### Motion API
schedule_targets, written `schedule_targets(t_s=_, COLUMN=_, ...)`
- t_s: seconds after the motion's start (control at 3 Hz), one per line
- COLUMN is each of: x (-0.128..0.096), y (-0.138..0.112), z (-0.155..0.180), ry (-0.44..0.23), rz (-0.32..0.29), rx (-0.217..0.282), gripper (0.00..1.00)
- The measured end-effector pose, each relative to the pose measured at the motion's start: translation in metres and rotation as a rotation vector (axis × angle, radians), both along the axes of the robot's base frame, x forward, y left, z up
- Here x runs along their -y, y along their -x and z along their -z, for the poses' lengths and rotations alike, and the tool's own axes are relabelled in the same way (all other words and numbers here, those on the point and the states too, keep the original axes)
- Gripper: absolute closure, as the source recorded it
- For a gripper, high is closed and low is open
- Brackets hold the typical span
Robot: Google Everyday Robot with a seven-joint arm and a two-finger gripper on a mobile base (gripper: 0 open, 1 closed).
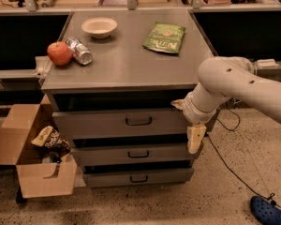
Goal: Open top drawer
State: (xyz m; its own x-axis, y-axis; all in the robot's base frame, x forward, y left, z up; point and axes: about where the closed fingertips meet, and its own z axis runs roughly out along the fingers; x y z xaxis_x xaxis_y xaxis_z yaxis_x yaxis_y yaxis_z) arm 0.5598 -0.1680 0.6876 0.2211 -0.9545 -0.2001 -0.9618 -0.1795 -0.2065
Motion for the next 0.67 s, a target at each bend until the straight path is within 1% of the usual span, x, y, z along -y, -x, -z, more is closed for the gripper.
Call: schedule_targets(t_s=0.67, x=-0.011, y=-0.032, z=0.031, ry=0.009, rz=-0.008, rx=-0.029, gripper=0.00)
